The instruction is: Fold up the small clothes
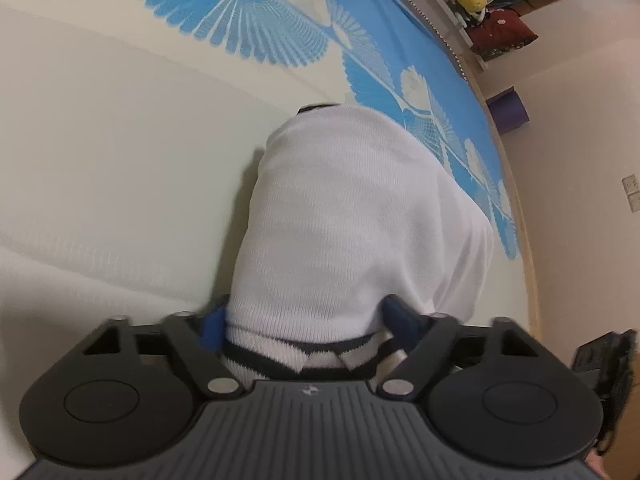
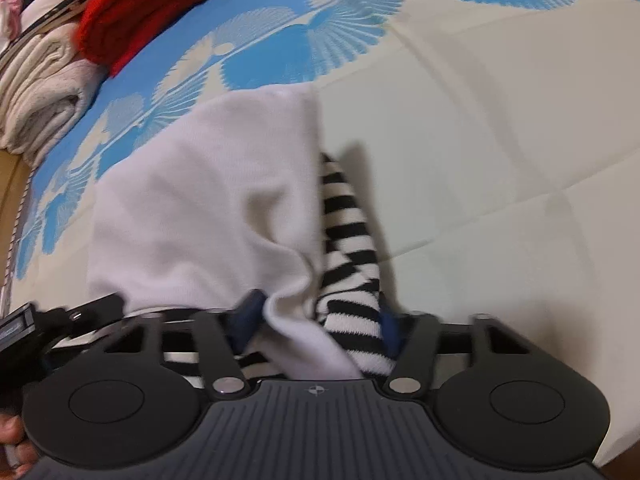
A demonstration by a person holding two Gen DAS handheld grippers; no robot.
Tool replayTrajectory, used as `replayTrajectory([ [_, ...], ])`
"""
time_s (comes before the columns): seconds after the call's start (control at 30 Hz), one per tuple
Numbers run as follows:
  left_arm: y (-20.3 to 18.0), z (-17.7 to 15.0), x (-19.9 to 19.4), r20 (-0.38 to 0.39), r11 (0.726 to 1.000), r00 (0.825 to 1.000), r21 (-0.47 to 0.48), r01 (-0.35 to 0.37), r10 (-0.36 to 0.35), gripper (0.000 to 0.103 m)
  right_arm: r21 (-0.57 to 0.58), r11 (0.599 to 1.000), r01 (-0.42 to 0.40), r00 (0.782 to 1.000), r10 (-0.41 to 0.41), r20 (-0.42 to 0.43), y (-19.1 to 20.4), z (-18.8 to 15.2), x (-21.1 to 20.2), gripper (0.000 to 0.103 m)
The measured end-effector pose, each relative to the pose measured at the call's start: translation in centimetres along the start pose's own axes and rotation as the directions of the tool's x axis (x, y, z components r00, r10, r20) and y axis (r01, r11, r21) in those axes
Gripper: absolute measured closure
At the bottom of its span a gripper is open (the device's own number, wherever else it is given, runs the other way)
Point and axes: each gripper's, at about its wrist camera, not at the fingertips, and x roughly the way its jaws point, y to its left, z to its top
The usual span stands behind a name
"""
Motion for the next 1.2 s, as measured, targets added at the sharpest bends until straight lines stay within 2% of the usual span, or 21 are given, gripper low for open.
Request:
replayTrajectory([
  [0.07,-1.3,0.2,-0.5,0.03,0.997,0.999,0.063,-0.033,0.031,0.048,-0.022,1.0,0.001,1.0,-0.001,0.015,0.9,0.1,-0.1,0.072],
  [0.13,-2.9,0.7,-2.0,0.083,0.992,0.996,0.114,-0.046,0.036,0.054,-0.004,1.0,-0.01,0.999,0.01,0.038,1.3,0.3,-0.2,0.078],
  [0.27,-4.6,2.6,-5.1,0.198,0.972,0.978,0.211,-0.105,0.062,0.055,0.0,0.996,-0.087,0.989,0.086,0.12,3.3,1.2,-0.6,0.081],
  [0.33,-4.8,3.8,-6.4,0.245,0.964,0.967,0.23,-0.132,0.074,0.054,-0.005,0.993,-0.117,0.981,0.116,0.157,4.6,1.6,-0.4,0.081],
  [0.5,-3.0,6.8,-8.5,0.302,0.969,0.949,0.188,-0.158,0.096,0.053,-0.028,0.985,-0.169,0.96,0.171,0.223,8.4,3.2,0.6,0.082],
  [0.63,-1.2,8.9,-9.1,0.327,0.976,0.936,0.125,-0.181,0.132,0.047,-0.055,0.983,-0.177,0.947,0.185,0.263,11.0,4.2,1.4,0.082],
  [0.67,-0.6,9.3,-9.1,0.329,0.975,0.932,0.105,-0.196,0.152,0.044,-0.067,0.983,-0.172,0.944,0.184,0.272,11.5,4.5,1.6,0.083],
  [0.77,1.1,10.5,-9.3,0.306,0.97,0.928,0.054,-0.237,0.21,0.044,-0.086,0.986,-0.145,0.946,0.164,0.279,12.6,5.5,2.5,0.084],
  [0.83,1.8,10.8,-9.6,0.295,0.966,0.926,0.041,-0.257,0.234,0.044,-0.103,0.991,-0.081,0.963,0.104,0.25,13.1,6.0,3.7,0.084],
  [0.9,1.9,10.6,-10.2,0.299,0.967,0.927,0.05,-0.252,0.226,0.044,-0.128,0.992,0.006,0.979,0.02,0.201,13.4,6.0,5.2,0.084],
  [1.0,1.2,9.9,-10.9,0.285,0.959,0.932,0.106,-0.264,0.225,0.044,-0.15,0.987,0.061,0.982,-0.032,0.187,13.6,5.6,6.2,0.084],
  [1.13,0.3,8.2,-10.0,0.223,0.911,0.931,0.234,-0.338,0.288,0.044,-0.15,0.986,0.074,0.982,-0.046,0.182,13.7,5.4,6.3,0.083],
  [1.2,1.0,7.3,-8.5,0.167,0.895,0.933,0.271,-0.355,0.32,0.044,-0.148,0.986,0.078,0.982,-0.05,0.181,13.9,5.2,6.1,0.077],
])
